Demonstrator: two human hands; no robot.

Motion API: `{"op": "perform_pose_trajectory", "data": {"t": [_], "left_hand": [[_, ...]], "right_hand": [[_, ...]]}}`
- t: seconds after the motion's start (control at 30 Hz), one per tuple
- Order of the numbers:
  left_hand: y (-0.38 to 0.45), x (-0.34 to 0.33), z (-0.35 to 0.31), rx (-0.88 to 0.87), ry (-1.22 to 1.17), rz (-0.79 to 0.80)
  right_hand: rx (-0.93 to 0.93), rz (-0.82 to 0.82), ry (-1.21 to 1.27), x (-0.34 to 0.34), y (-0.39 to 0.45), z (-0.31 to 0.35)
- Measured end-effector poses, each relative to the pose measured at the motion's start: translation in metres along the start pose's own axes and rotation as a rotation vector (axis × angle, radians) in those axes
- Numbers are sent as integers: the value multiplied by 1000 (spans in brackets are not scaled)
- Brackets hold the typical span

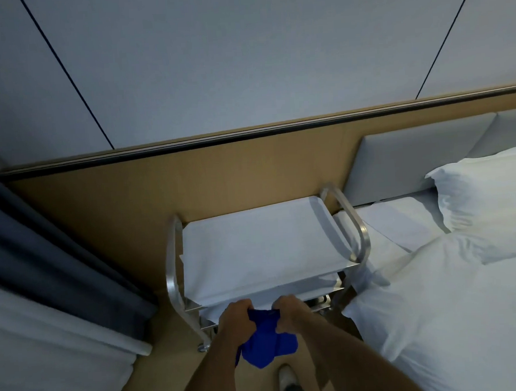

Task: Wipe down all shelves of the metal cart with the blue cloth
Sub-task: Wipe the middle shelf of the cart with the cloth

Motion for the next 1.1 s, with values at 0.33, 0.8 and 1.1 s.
{"op": "perform_pose_trajectory", "data": {"t": [0.33, 0.8, 1.1], "left_hand": [[151, 150, -46, 73, 13, -298], [254, 27, 3, 222, 51, 20], [243, 61, 45, 325, 127, -36]], "right_hand": [[128, -243, 29, 175, 139, 27], [-8, 115, -68, 74, 268, -42], [-89, 142, 15, 87, 284, -29]]}}
Point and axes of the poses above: each hand's wrist, its own y-axis towards the middle knuckle, its own x-axis out of the back of the hand, z = x × y, the point moved 4 cm from there along y, towards the middle knuckle
